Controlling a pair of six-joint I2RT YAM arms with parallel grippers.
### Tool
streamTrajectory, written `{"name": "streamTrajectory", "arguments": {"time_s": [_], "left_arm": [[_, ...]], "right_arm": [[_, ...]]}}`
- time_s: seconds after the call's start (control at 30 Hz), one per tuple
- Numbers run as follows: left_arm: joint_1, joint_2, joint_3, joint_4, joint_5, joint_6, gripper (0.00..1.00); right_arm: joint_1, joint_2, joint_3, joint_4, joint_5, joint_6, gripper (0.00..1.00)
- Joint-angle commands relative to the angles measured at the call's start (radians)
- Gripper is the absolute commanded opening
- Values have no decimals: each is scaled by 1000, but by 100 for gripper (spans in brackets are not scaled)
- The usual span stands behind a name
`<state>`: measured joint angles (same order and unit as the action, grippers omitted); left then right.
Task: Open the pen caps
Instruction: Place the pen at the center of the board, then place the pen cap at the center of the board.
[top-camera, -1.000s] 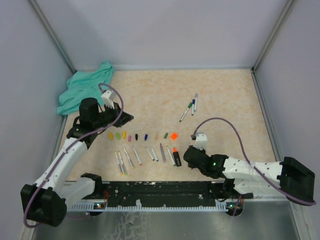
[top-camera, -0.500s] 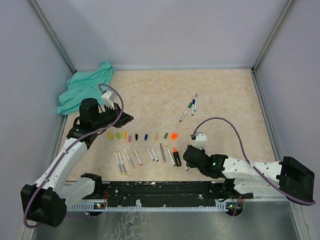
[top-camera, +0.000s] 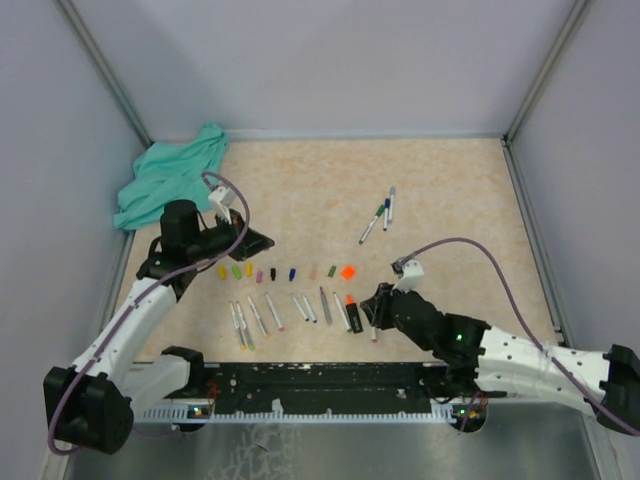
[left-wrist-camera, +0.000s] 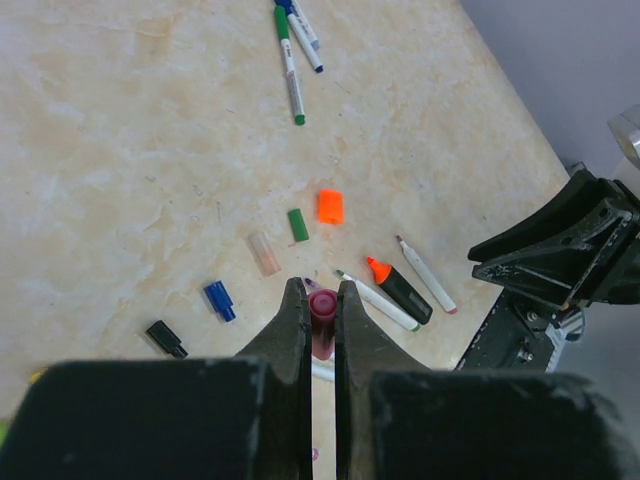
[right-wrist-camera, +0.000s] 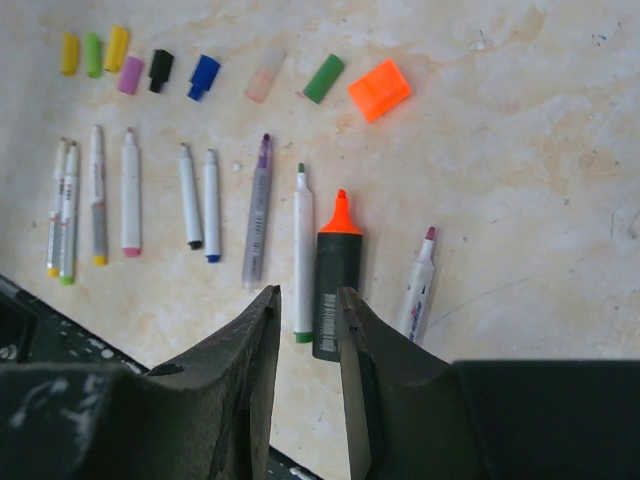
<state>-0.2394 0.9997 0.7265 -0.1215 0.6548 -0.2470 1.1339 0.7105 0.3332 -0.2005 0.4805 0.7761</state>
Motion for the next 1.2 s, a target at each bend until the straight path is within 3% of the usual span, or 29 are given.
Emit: {"name": "streamTrajectory", "arguments": {"time_s": [0.0, 0.23, 0.37, 0.73, 1.0, 1.17], "left_arm": [[3, 12, -43, 118, 149, -67, 3], [-51, 91, -102, 243, 267, -267, 2], [-260, 111, -137, 322, 87, -304, 2], [-518, 416, 19, 393, -247, -372, 2], [-682, 721, 345, 61, -631, -377, 3], [-728, 922, 607, -185, -762, -414, 2]], "right_arm": [[-6, -135, -49, 48, -16, -44, 30], [-5, -318, -125, 3, 43, -7, 30], [-6, -360, -157, -6, 88, 20, 30], [-6, -366, -103, -157, 372, 199, 30], [-6, -379, -88, -237, 455, 303, 30], [-5, -423, -93, -267, 459, 316, 30]]}}
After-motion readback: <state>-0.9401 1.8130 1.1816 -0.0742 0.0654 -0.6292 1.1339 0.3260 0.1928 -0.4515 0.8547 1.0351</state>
